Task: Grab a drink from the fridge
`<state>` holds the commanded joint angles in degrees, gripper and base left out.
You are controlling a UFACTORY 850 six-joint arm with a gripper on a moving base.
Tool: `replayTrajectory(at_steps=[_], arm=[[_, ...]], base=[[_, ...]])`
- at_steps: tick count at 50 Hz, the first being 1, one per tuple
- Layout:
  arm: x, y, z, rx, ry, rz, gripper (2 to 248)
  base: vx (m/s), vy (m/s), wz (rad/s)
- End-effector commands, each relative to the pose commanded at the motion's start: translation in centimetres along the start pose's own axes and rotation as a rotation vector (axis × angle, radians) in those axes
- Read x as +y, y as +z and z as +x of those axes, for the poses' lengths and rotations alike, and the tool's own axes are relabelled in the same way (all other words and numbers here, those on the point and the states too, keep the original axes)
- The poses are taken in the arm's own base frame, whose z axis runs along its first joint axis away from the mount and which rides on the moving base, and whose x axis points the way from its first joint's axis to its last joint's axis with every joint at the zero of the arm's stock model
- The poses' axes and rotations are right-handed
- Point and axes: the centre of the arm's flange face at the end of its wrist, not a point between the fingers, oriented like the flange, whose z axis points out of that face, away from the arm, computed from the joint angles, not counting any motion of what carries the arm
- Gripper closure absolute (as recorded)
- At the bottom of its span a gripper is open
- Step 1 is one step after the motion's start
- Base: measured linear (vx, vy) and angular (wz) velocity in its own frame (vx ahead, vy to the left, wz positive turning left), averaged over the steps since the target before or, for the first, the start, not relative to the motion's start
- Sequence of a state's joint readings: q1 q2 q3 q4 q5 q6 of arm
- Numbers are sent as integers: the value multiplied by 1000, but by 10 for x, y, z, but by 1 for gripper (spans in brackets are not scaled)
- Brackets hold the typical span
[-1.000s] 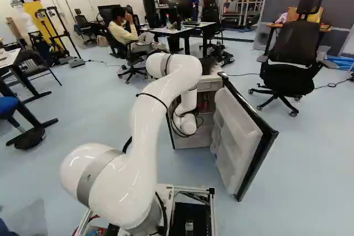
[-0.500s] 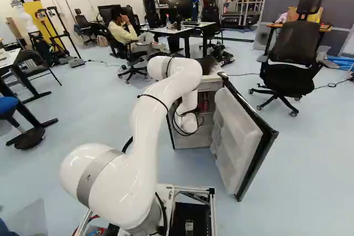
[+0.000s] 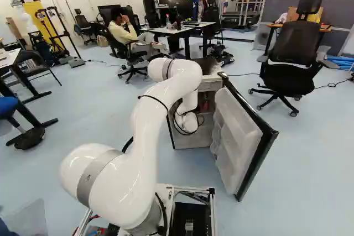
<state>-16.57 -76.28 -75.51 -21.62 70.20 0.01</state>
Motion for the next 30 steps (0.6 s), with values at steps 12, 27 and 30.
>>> replayTrajectory(at_steps=[12,27,30], arm=[[-1,3,0,4,-3,3,77],[-1,5,0,8,-5,3,77],[-1,6,0,8,-5,3,77]], base=[[0,0,0],[0,0,0],[0,0,0]])
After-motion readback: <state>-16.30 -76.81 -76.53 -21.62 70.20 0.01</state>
